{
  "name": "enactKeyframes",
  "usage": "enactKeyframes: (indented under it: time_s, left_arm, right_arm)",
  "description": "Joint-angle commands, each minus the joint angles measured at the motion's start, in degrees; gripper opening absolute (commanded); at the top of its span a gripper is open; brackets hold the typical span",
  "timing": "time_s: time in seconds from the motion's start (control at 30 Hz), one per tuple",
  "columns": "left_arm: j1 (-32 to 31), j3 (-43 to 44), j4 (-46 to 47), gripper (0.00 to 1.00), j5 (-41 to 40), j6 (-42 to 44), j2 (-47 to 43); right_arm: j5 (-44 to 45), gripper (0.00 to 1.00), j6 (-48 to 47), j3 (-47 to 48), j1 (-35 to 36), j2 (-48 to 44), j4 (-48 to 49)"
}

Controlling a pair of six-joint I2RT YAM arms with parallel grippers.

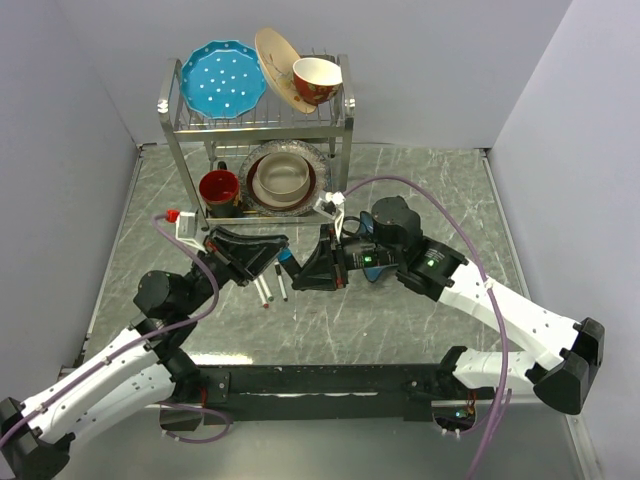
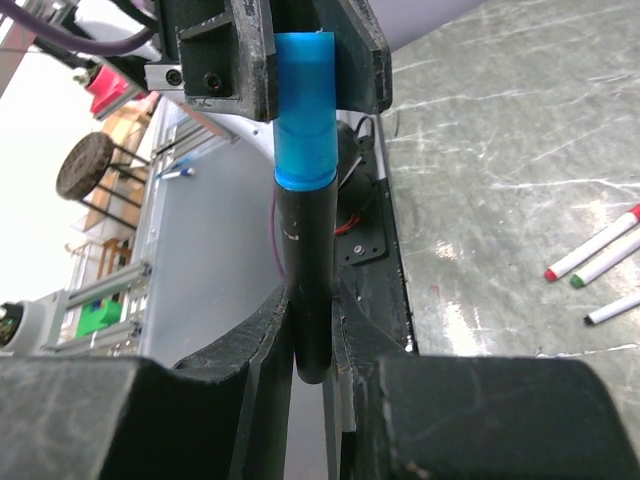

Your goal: Insert the pens into the pen caps

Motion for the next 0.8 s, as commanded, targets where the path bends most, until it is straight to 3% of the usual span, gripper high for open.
enactKeyframes:
  time_s: [0.0,0.27,0.77]
  left_arm:
    - [-7.4,-7.0,-18.4,0.01,25.1,-3.9,1.5]
    - [-11.2,-6.4,-26.5,0.01,22.0,-1.6,0.2]
    - [-16.5,-5.4,-39.0,0.01,15.9,2.8,4.1]
  right_arm:
    - [10.6,0.0,0.9,8.9,-4.8,0.1,35.4]
    - [8.4,0.0,2.5,9.0,-5.5,0.0,37.4]
    - [9.3,0.0,-2.7,13.5,-5.6,-0.5,28.9]
